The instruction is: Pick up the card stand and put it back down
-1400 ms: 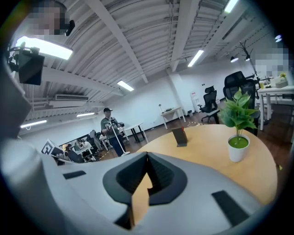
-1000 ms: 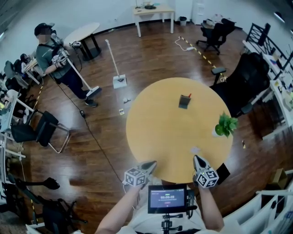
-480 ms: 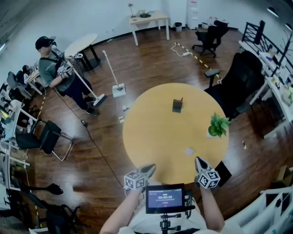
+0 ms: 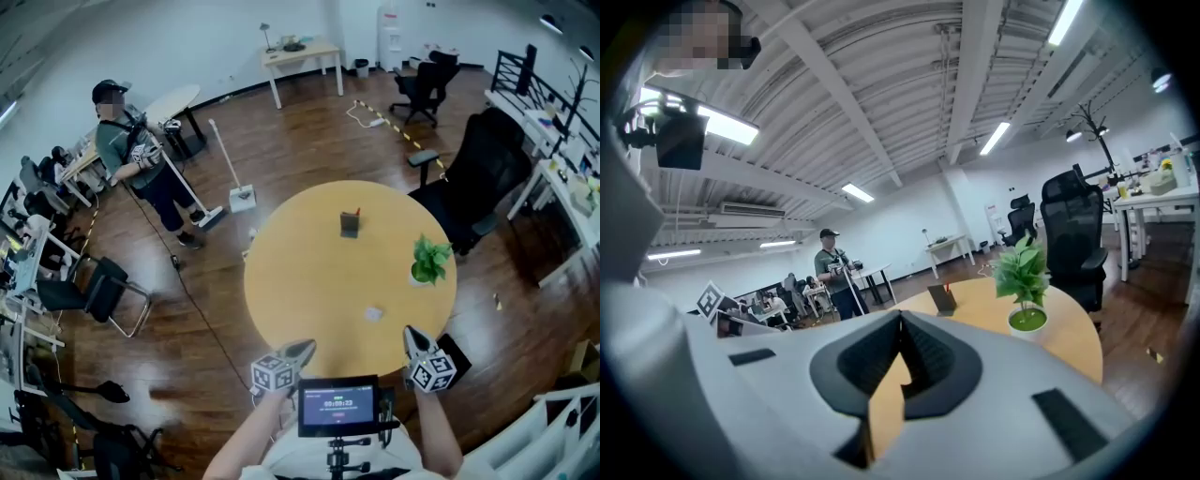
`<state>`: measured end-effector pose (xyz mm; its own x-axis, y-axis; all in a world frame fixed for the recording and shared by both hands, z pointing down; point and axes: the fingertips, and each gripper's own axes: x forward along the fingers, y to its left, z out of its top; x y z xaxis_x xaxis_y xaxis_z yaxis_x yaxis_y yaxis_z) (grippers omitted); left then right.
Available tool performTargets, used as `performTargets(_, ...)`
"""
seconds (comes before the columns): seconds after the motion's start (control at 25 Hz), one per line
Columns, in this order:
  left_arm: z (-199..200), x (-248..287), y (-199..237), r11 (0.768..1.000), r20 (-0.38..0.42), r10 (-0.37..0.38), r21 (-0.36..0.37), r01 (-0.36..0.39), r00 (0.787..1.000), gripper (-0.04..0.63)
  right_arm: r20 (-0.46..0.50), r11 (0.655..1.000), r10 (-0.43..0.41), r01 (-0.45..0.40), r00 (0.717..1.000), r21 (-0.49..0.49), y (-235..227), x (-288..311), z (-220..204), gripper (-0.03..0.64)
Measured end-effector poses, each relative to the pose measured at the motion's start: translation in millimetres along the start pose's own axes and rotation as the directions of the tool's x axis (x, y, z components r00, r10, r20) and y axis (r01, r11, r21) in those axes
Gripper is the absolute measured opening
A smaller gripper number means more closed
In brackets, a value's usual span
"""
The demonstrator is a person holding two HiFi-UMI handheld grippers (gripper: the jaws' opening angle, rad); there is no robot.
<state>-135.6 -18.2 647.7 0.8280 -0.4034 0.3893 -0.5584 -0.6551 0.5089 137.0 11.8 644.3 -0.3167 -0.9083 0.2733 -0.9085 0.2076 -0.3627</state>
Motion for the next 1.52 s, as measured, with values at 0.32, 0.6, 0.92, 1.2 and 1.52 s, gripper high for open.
performTargets(0.32, -6.3, 10.5, -35.7, 1.000, 0.012, 0.019, 0.009, -0.019, 1.000, 0.000, 0.023, 1.000, 0.029, -0.029, 0.999, 0.001, -9.1, -39.9, 4.9, 0.005)
performTargets(0.6, -26.9, 18.3, -69.4, 0.999, 0.005, 0.052, 0.003, -0.052, 0.999, 0.000, 0.039, 0.997, 0.079, -0.079, 0.996, -0.010, -16.5, -81.9, 14.2, 0.006)
performTargets(0.92, -47.7, 29.3, -106.3, 0.998, 0.017, 0.056, -0.002, -0.056, 0.998, 0.000, 0.045, 0.995, 0.093, -0.092, 0.995, -0.022, -39.4, -122.1, 7.0, 0.006)
performTargets(1.2, -56.7, 32.6, -120.0, 0.997, 0.027, 0.079, -0.014, -0.079, 0.996, 0.000, 0.048, 0.990, 0.136, -0.134, 0.990, -0.043, -37.4, -146.3, 11.7, 0.006)
performTargets(1.52, -61.2, 29.5, -125.4, 0.997, 0.029, 0.079, -0.009, -0.079, 0.996, 0.000, 0.045, 0.990, 0.132, -0.129, 0.990, -0.065, -34.5, -148.9, 9.7, 0.006)
